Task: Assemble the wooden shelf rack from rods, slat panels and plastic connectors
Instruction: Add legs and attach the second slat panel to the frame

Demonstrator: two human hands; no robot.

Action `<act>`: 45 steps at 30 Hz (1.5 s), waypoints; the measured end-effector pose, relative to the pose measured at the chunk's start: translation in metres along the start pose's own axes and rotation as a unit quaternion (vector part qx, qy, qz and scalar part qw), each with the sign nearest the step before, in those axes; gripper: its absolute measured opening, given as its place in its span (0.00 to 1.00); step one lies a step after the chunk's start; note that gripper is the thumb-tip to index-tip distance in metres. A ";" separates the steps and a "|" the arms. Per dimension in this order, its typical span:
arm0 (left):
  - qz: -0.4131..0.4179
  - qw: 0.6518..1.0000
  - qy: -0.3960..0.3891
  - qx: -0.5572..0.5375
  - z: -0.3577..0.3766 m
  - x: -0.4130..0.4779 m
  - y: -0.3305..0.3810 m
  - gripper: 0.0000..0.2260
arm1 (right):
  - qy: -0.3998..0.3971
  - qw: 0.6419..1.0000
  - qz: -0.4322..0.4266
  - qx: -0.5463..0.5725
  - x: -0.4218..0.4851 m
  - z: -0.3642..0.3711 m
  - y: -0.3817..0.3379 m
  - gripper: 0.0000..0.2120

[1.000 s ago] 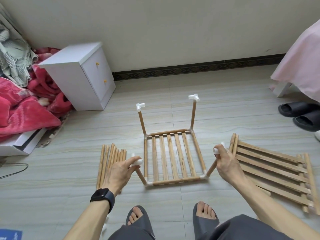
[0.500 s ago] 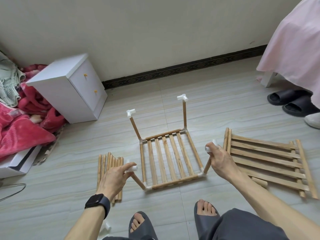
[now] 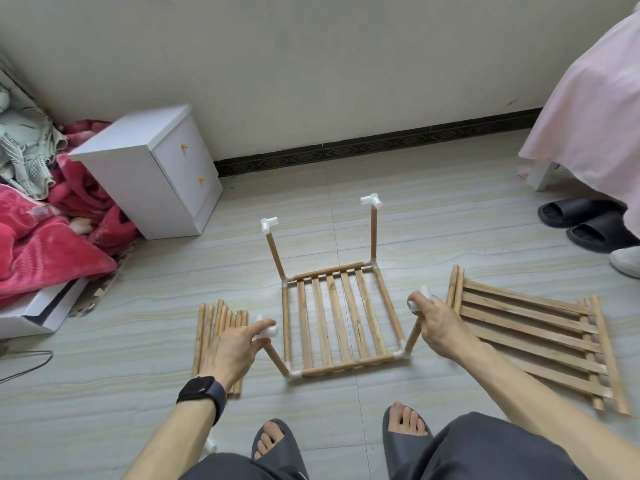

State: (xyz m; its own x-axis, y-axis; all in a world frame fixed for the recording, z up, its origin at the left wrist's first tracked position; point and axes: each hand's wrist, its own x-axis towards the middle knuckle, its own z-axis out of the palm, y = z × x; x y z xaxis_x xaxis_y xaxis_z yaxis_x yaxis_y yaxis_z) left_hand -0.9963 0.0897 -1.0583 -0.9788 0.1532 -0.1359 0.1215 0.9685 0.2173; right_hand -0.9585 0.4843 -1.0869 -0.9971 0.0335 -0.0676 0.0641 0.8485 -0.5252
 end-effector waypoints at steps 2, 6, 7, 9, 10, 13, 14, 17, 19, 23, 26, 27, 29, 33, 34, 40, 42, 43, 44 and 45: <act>0.000 1.000 0.004 -0.004 0.001 -0.001 0.001 0.18 | -0.011 1.000 0.003 -0.015 0.000 -0.002 -0.003 0.14; -0.003 1.000 0.008 -0.005 0.003 -0.002 0.003 0.19 | -0.025 0.999 0.013 -0.038 0.000 -0.002 -0.005 0.17; -0.001 1.000 0.007 -0.004 0.004 -0.002 0.003 0.19 | -0.024 0.999 0.013 -0.040 0.001 -0.002 -0.005 0.17; 0.003 1.000 0.002 -0.018 0.006 -0.001 0.003 0.20 | -0.018 0.999 0.021 -0.033 0.002 -0.001 -0.005 0.16; 0.004 1.000 0.000 -0.025 0.006 -0.001 0.003 0.20 | -0.012 0.999 0.027 -0.028 0.002 -0.002 -0.005 0.14; 0.007 0.999 0.006 -0.042 0.007 -0.006 0.001 0.23 | 0.020 0.998 0.059 -0.019 0.000 -0.005 -0.009 0.11; 0.007 0.998 0.015 -0.060 0.008 -0.009 0.000 0.26 | 0.030 0.996 0.079 -0.033 0.000 -0.004 -0.009 0.11; -0.012 0.989 0.053 -0.140 0.010 -0.017 -0.008 0.32 | 0.083 0.981 0.087 -0.155 -0.003 0.001 -0.020 0.22; -0.041 0.983 0.065 -0.164 0.015 -0.024 -0.020 0.36 | 0.117 0.976 0.032 -0.182 -0.008 0.005 -0.038 0.27; -0.120 0.979 0.028 -0.160 0.040 -0.045 -0.058 0.37 | 0.081 0.983 -0.064 -0.154 0.000 0.022 -0.096 0.24; -0.208 0.965 -0.038 -0.156 0.068 -0.068 -0.089 0.35 | 0.048 0.977 -0.161 -0.130 0.017 0.041 -0.142 0.22; -0.233 0.959 -0.058 -0.150 0.079 -0.077 -0.097 0.35 | 0.049 0.971 -0.201 -0.122 0.022 0.049 -0.157 0.21; -0.283 0.944 -0.086 -0.147 0.099 -0.097 -0.113 0.32 | 0.045 0.957 -0.265 -0.110 0.033 0.065 -0.187 0.20; -0.369 0.912 -0.121 -0.134 0.133 -0.127 -0.140 0.28 | 0.005 0.927 -0.342 -0.157 0.057 0.098 -0.235 0.25; -0.385 0.906 -0.125 -0.128 0.140 -0.132 -0.145 0.28 | -0.017 0.921 -0.346 -0.176 0.062 0.107 -0.242 0.25; -0.445 0.882 -0.127 -0.089 0.164 -0.139 -0.169 0.25 | -0.073 0.927 -0.307 -0.203 0.060 0.140 -0.237 0.10; -0.455 0.879 -0.123 -0.075 0.168 -0.137 -0.174 0.23 | -0.065 0.935 -0.296 -0.185 0.061 0.141 -0.236 0.10; -0.458 0.878 -0.118 -0.074 0.169 -0.135 -0.176 0.22 | -0.061 0.935 -0.297 -0.185 0.061 0.140 -0.236 0.10; -0.460 0.877 -0.113 -0.073 0.170 -0.134 -0.177 0.22 | -0.056 0.936 -0.295 -0.183 0.060 0.140 -0.237 0.12; -0.463 0.877 -0.108 -0.071 0.171 -0.134 -0.178 0.22 | -0.051 0.939 -0.290 -0.177 0.059 0.140 -0.238 0.14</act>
State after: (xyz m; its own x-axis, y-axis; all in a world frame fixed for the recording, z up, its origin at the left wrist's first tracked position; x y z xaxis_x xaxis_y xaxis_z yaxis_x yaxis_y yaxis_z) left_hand -0.8586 -0.0697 -1.2442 -0.5914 -0.6371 -0.4943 -0.7452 0.6660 0.0333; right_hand -1.0268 0.2100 -1.0849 -0.8498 -0.5244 0.0533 -0.5245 0.8310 -0.1853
